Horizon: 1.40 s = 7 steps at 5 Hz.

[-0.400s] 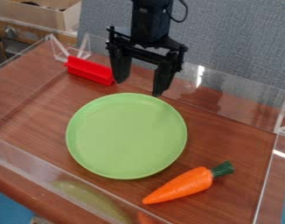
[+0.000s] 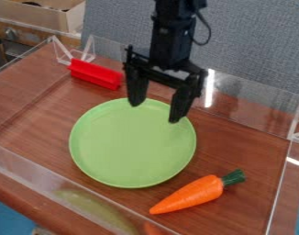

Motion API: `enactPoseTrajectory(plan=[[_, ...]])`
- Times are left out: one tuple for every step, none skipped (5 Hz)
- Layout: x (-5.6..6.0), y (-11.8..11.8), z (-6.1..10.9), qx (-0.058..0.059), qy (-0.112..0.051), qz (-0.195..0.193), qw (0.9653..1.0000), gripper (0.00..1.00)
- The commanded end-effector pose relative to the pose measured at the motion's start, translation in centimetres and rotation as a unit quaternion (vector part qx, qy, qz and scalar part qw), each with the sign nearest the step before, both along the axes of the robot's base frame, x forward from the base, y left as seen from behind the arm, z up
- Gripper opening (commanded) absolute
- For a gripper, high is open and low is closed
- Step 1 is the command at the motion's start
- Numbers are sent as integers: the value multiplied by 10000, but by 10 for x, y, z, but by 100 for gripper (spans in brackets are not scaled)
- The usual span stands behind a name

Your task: Put the carrot on the left side

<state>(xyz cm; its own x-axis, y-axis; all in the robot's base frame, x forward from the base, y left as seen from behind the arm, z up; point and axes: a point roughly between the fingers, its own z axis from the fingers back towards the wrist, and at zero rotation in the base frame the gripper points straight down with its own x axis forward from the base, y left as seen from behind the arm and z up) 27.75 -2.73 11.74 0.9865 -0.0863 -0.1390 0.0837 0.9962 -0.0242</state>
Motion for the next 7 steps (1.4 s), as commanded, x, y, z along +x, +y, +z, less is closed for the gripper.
enactPoseTrajectory(plan=[[-8,-18,3,-70,-147,-526,9985,100],[-19,-35,-4,-120,-177,-995,9948,100],[-25,-49,-11,-157,-225,-1302,9911,100],[-31,-62,-19,-175,-245,-1422,9894,100],[-33,-73,-22,-184,-296,-1488,9882,100],[-24,-83,-41,-159,-296,-1243,9917,100],[-15,-88,-64,-98,-264,-1003,9946,100]])
